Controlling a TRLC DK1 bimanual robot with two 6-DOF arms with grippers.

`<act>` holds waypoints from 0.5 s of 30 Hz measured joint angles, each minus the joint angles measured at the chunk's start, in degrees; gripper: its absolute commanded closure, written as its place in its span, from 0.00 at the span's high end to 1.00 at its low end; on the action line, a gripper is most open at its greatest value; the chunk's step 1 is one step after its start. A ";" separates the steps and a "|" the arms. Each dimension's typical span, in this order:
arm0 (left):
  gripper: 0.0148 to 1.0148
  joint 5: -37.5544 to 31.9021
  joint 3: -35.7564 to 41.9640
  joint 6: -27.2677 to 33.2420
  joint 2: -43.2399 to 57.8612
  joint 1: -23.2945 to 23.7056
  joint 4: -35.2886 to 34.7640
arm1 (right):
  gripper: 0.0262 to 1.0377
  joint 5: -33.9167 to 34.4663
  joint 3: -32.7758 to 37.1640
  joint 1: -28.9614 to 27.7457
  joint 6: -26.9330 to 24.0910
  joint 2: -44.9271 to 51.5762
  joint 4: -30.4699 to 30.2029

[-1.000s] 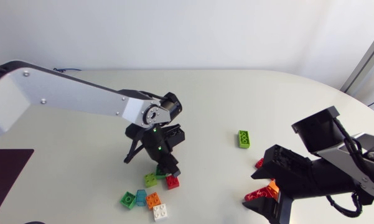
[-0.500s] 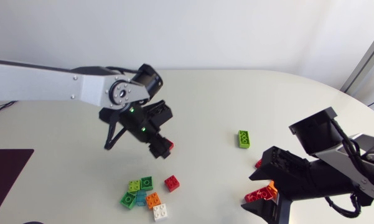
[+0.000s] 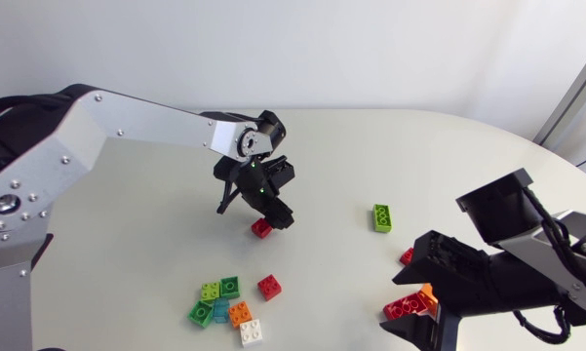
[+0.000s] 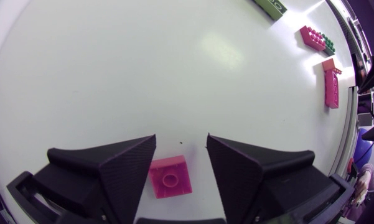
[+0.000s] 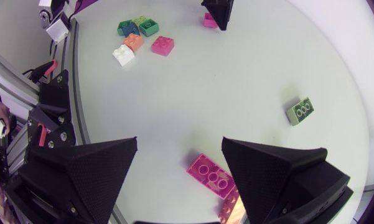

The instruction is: Sort duplo bricks by size, large to the right and small to the left

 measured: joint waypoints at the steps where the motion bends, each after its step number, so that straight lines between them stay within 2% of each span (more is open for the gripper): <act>1: 0.18 0.02 -0.37 0.00 -0.15 0.04 0.04 | 0.94 0.00 0.00 0.00 0.00 0.00 0.00; 4: 0.18 -0.09 -4.09 0.02 -1.86 0.02 0.46 | 0.94 0.00 0.02 -0.07 0.00 0.00 0.00; 15: 0.18 -1.77 -25.99 0.07 -16.11 0.04 0.35 | 0.94 -0.02 0.02 -0.59 -0.02 0.11 0.02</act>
